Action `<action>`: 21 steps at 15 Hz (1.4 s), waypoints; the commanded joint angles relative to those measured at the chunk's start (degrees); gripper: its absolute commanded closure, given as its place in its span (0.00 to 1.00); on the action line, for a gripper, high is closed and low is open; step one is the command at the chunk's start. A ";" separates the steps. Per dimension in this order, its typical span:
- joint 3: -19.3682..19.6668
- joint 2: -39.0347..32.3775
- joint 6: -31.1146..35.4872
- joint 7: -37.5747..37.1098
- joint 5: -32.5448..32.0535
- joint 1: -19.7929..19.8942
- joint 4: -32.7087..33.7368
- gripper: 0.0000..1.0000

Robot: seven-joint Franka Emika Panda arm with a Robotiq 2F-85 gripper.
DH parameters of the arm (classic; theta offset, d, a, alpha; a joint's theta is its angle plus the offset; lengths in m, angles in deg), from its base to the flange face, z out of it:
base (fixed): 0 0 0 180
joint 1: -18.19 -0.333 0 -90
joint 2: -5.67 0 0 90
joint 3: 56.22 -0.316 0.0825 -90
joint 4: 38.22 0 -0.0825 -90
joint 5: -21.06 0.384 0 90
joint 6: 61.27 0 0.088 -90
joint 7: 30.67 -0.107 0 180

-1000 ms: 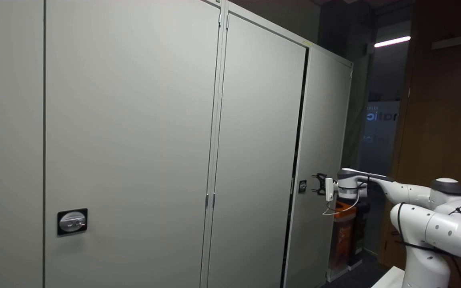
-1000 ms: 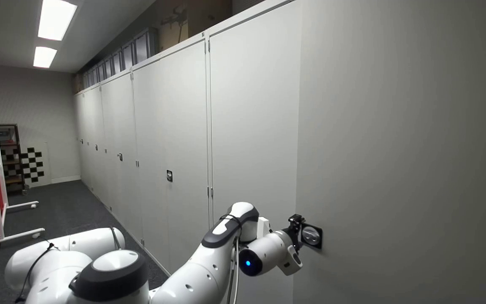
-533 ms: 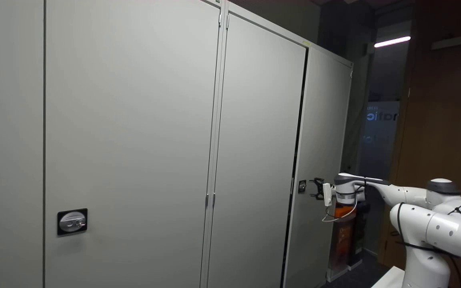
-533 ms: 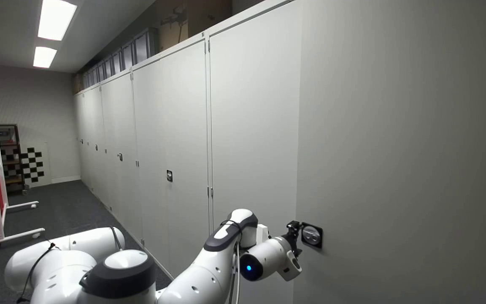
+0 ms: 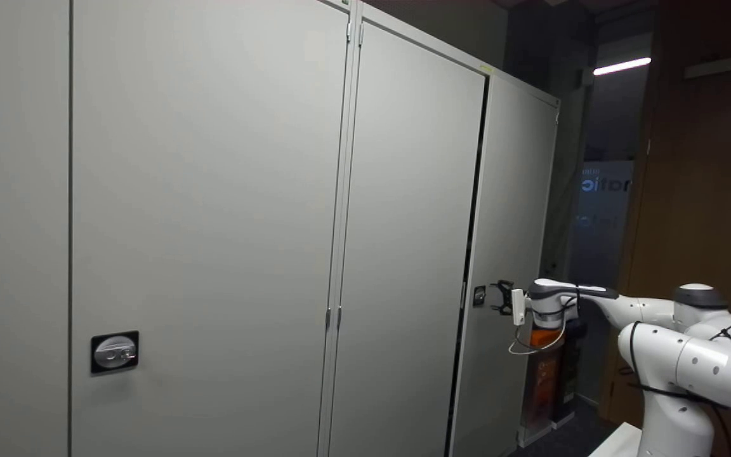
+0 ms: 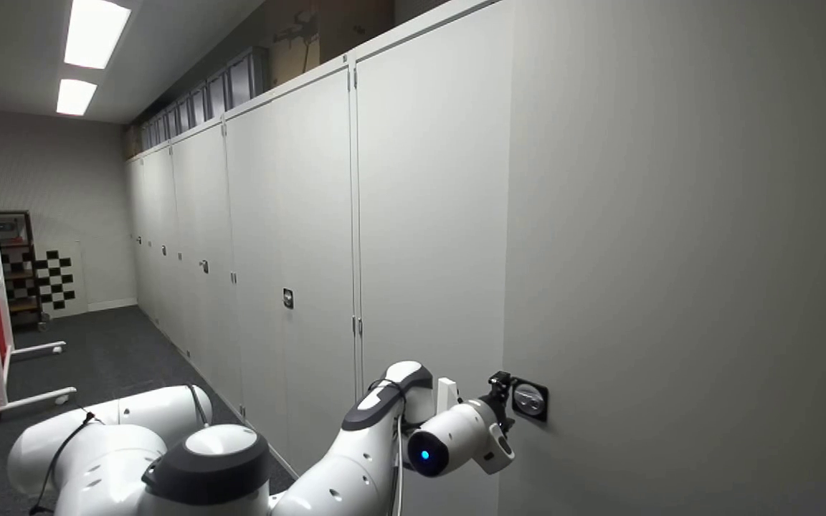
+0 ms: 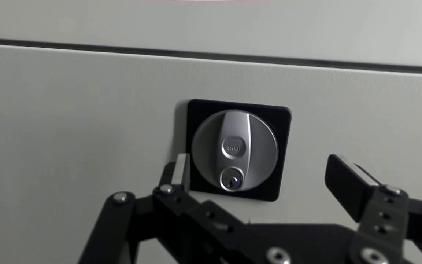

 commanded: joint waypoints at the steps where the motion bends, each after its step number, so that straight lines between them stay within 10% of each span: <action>1: 1.16 0.00 0.00 -8.93 -5.38 -2.14 3.41 0.00; 21: 7.74 0.01 -0.01 -35.16 -33.18 -6.43 12.24 0.00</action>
